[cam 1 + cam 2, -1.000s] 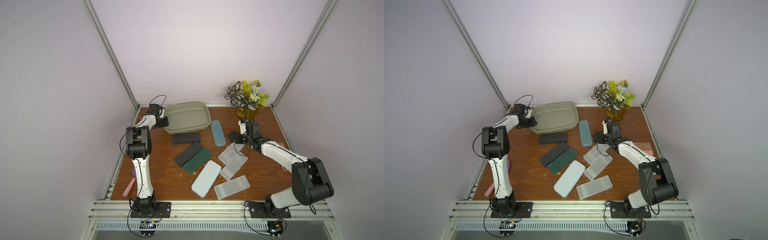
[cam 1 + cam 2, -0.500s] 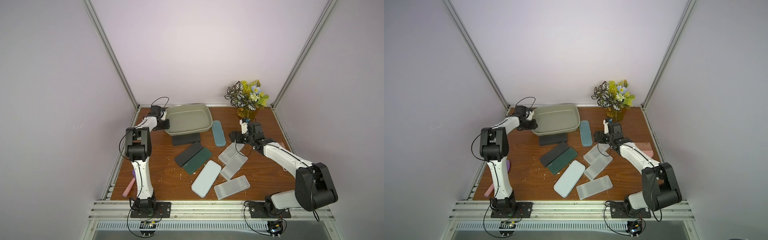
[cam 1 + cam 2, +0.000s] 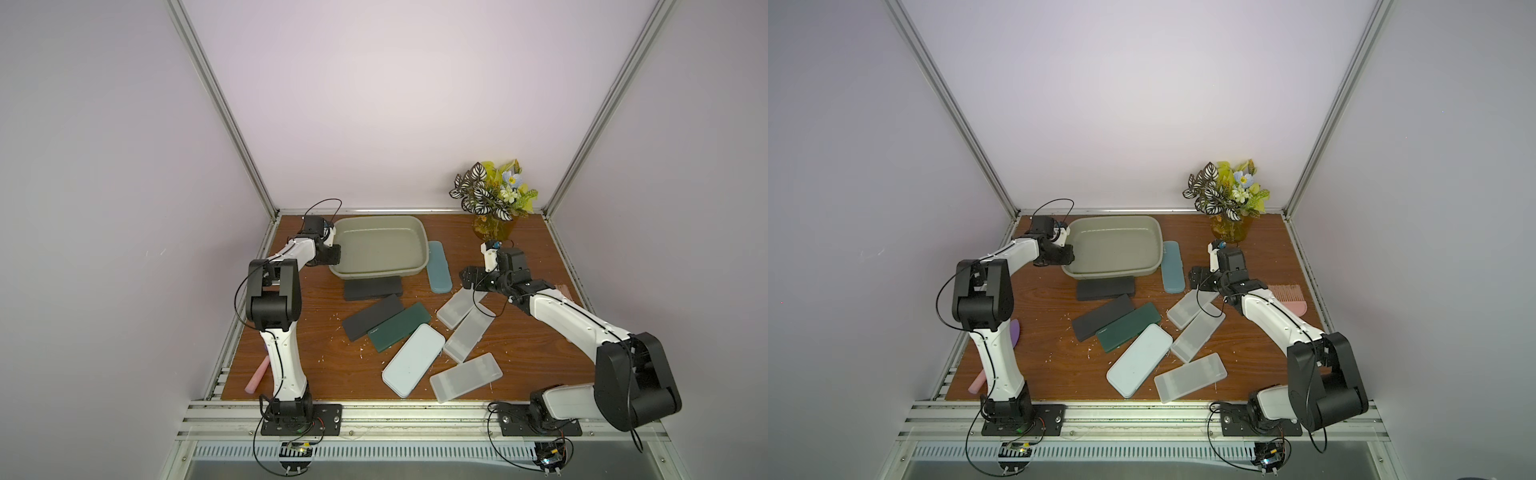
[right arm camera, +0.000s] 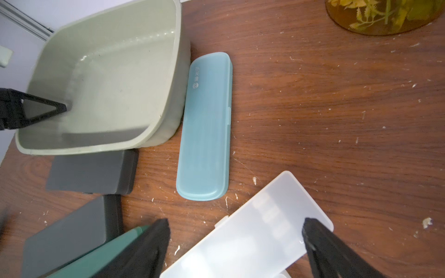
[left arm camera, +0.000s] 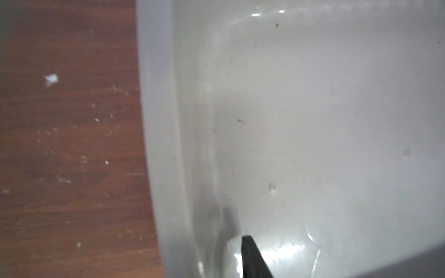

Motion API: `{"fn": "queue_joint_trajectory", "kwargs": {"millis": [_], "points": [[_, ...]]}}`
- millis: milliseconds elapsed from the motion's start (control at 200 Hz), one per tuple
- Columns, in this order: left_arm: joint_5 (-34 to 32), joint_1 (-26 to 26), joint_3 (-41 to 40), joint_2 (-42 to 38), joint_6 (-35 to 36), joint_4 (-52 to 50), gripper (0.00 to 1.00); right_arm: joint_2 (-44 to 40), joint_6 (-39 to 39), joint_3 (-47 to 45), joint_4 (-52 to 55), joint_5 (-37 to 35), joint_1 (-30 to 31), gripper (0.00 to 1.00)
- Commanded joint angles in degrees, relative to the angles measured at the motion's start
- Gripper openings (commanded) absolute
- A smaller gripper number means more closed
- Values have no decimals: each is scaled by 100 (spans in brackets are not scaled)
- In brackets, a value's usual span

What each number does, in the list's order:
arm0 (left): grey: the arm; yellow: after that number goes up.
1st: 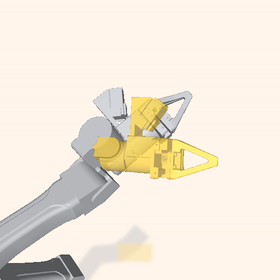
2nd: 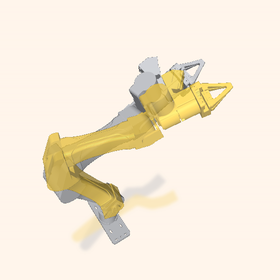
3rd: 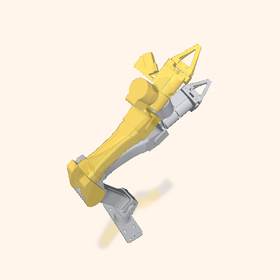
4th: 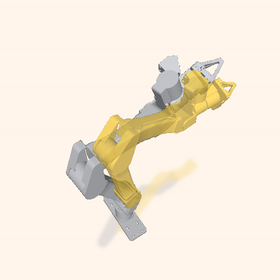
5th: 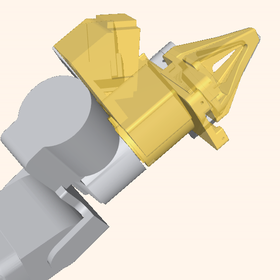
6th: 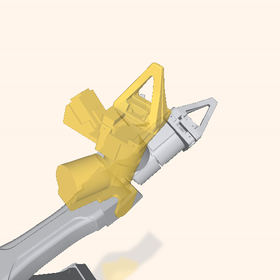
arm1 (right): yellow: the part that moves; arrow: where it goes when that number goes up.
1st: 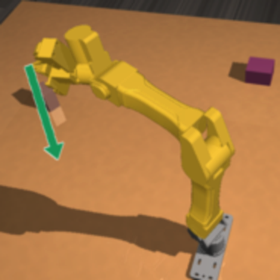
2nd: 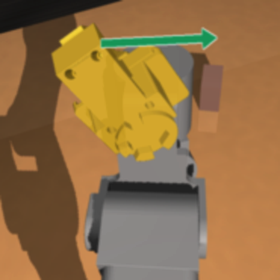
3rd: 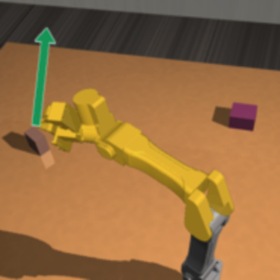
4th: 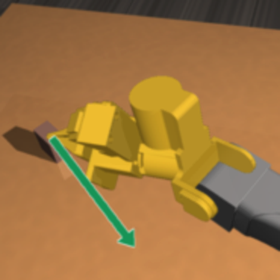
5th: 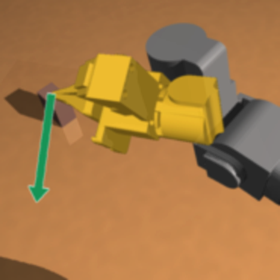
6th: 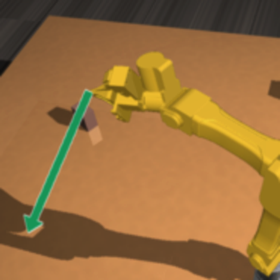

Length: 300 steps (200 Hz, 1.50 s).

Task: Put the pencil case into the storage box
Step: Adjust the storage box at the center of the board.

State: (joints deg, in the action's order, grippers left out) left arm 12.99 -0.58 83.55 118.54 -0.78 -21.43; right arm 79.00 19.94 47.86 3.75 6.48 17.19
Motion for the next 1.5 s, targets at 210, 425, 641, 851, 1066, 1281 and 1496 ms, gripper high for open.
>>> {"fn": "queue_joint_trajectory", "kwargs": {"millis": [210,425,641,851,1066,1281,1496], "points": [[-129,133,-108,-226,188,-440,27,-288,24,-149,-24,151,30,93],[-519,133,-119,-380,-42,-433,49,-256,238,-74,246,57,30,94],[-971,128,-384,-1171,-436,131,73,-341,1548,2,992,-290,30,96],[-1174,122,-409,-2120,-850,299,77,-709,2552,-30,1703,-591,188,97],[-1130,122,-734,-2871,-1094,-385,78,-881,3150,68,2669,-778,609,99],[-1026,125,-1769,-3739,-1312,-656,78,-976,3717,-208,2973,-897,1184,99],[-884,120,-2560,-4238,-1445,-652,78,-916,3975,-499,2992,-1020,1517,99]]}}
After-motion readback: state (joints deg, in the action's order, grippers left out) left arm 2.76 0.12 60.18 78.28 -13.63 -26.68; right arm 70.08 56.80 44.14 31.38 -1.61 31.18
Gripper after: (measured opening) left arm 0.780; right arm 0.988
